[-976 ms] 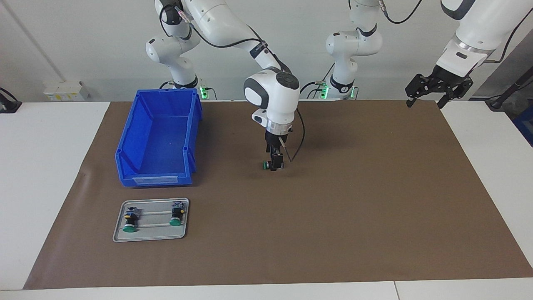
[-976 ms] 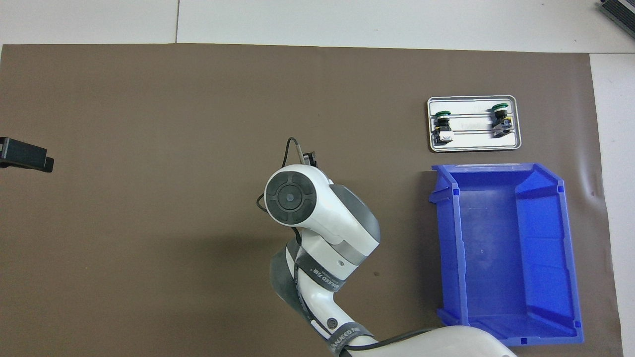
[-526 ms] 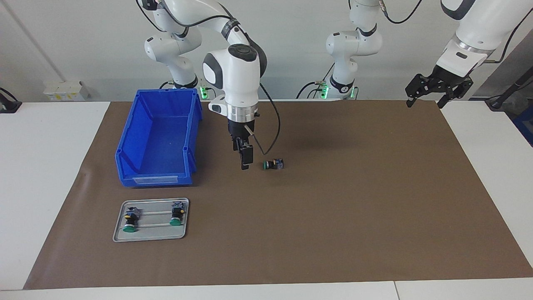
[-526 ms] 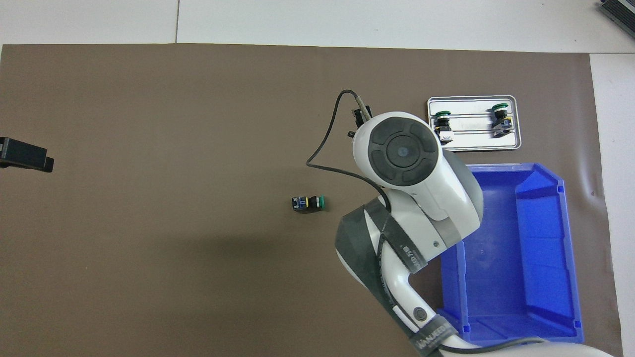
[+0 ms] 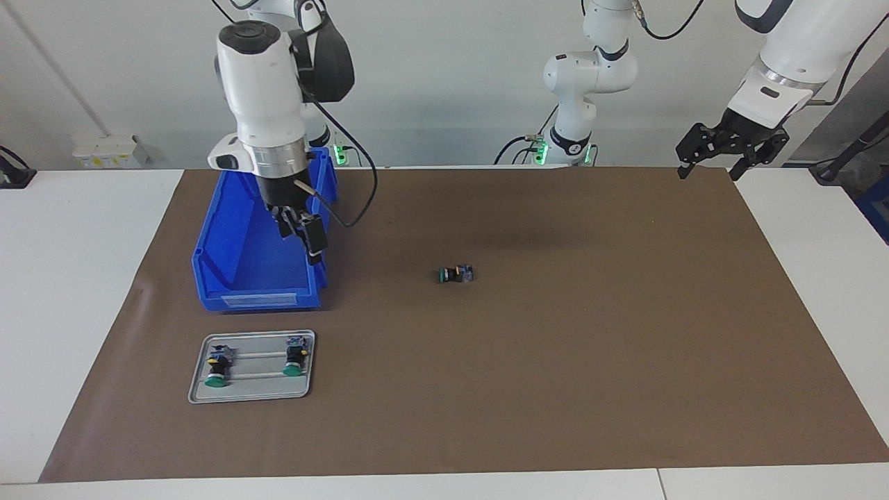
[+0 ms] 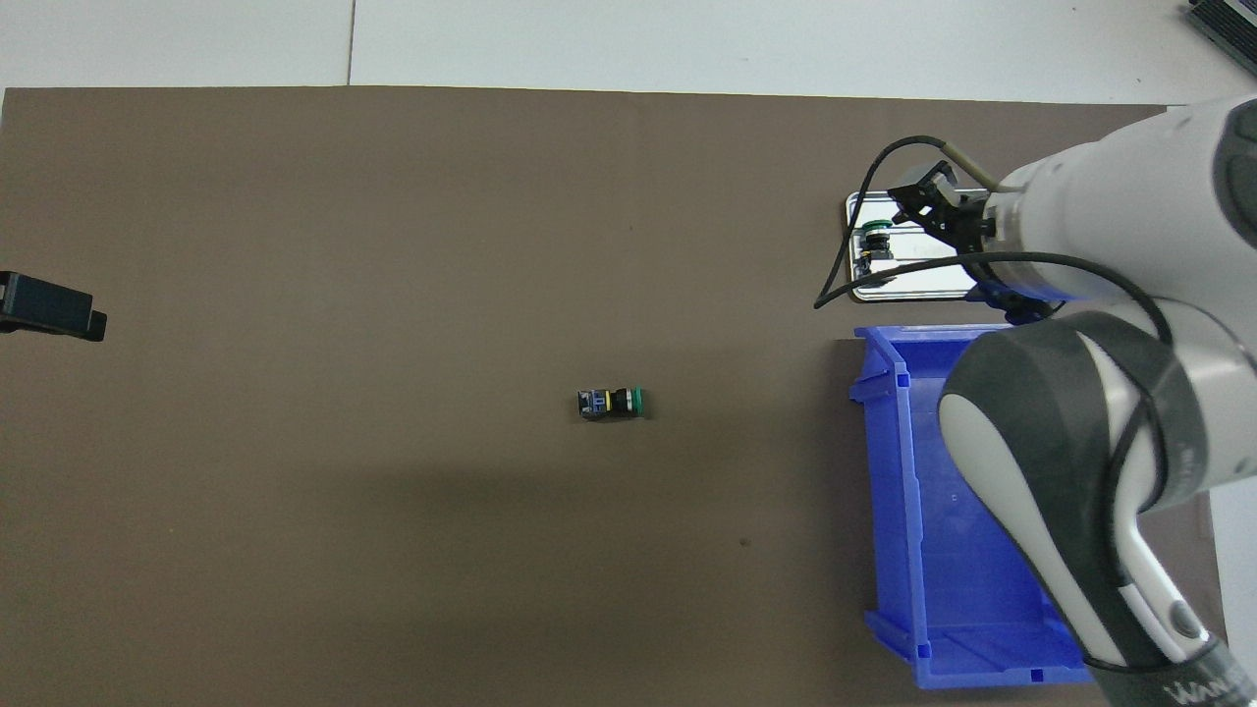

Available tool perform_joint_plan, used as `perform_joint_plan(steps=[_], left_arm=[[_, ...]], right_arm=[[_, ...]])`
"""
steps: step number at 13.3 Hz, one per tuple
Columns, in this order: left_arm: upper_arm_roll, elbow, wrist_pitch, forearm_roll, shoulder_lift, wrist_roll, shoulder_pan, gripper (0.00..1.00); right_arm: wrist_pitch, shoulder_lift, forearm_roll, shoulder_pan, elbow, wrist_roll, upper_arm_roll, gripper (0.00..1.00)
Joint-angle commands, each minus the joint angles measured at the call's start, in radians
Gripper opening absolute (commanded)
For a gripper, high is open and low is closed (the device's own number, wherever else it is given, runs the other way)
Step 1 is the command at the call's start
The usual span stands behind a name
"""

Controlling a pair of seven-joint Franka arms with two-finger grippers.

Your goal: Place and press button with both arms

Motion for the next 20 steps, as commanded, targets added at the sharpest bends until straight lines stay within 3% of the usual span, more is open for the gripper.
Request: perform_joint_plan(steps=[1,8,13,20], left_arm=[[-0.01,-0.027,-0.001,0.019,-0.025,-0.003,0.01,1.0],[-0.008,-0.027,-0.003,0.019,-0.025,-0.003,0.01,1.0],[-0.008,-0.027,-0.001,0.019,-0.025,-0.003,0.01,1.0],[-0.008,-0.027,-0.001,0.019,-0.025,-0.003,0.01,1.0]], right_arm=[[-0.11,-0.035,0.017,-0.074,0.036,-0.211,0.009,1.0],[-0.276,-0.115,0.052,-0.194,0.081,-0.6,0.003,1.0],[-0.327,-0.112,0.029,-0.249,0.113,-0.848,-0.008,1.0],[-0.357,-0.107,0.037,-0.235,0.104,-0.85,0.0,1.0]])
